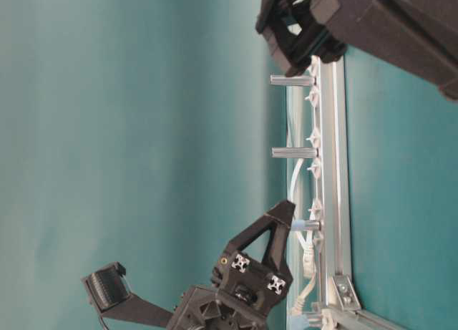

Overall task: Insert the wire through the string loop located on the left side.
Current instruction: 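Lower the open right gripper toward the black USB cable's connector end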

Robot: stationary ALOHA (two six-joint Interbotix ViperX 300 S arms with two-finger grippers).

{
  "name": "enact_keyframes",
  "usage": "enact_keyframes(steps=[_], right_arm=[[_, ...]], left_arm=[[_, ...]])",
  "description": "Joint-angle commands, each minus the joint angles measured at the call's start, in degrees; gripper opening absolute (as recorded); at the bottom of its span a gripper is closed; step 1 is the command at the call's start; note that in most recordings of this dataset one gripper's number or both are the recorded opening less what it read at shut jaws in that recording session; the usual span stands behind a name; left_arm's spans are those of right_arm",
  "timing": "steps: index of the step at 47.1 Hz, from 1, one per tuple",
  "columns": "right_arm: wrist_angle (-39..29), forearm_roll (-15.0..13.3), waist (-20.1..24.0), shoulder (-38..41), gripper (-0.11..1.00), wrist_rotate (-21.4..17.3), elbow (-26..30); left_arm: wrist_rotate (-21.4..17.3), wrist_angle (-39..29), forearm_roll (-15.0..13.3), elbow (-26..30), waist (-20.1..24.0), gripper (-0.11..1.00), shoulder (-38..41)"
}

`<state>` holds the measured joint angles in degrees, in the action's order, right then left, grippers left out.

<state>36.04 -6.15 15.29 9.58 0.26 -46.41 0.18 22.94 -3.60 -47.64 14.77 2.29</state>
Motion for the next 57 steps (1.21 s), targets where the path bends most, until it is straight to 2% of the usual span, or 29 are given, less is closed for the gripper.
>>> enact_keyframes(steps=[1, 3, 6, 8, 12, 17, 19, 29, 40, 48, 57], right_arm=[[0.18, 0.18, 0.09, -0.97, 0.01, -0.09, 1.14], [0.18, 0.18, 0.09, -1.05, 0.01, -0.09, 1.23], [0.18, 0.18, 0.09, -0.97, 0.01, -0.18, 1.41], [0.18, 0.35, 0.09, -0.97, 0.06, -0.26, 1.58], [0.18, 1.41, 0.09, -1.05, 0.25, -0.26, 1.93], [0.26, 3.16, 0.09, -0.97, 0.56, -0.26, 2.02], [0.26, 3.43, 0.09, -1.05, 0.63, -0.26, 1.93], [0.26, 4.04, 0.88, -0.97, 0.62, -0.26, 2.11], [-0.53, 6.94, 2.55, -0.97, 0.62, -0.26, 2.11], [-1.41, 10.37, 3.78, -0.7, 0.62, -0.35, 2.11], [-1.49, 15.82, 5.01, 1.32, 0.64, -0.35, 3.52]], left_arm=[[-0.35, 0.18, 0.09, 1.14, -0.18, 0.45, -0.79], [-0.26, 0.18, 0.18, 1.14, -0.18, 0.53, -0.79], [-0.26, 0.18, 0.09, 1.14, -0.18, 0.54, -0.79], [-0.26, 0.18, 0.18, 1.14, -0.18, 0.53, -0.88], [-0.26, 0.18, 0.18, 1.14, -0.18, 0.53, -0.88], [-0.26, 0.09, 0.18, 1.14, -0.18, 0.53, -1.05], [-0.26, 0.09, 0.09, 1.14, -0.18, 0.53, -1.05], [-0.18, 0.09, 0.18, 1.14, -0.26, 0.53, -1.05], [-0.18, -1.05, 0.18, 1.14, -0.35, 0.53, -0.97], [-0.26, -1.32, 0.18, 0.97, -0.7, 0.53, -1.05], [-0.26, -1.32, 0.18, 0.79, -0.7, 0.53, -1.05]])
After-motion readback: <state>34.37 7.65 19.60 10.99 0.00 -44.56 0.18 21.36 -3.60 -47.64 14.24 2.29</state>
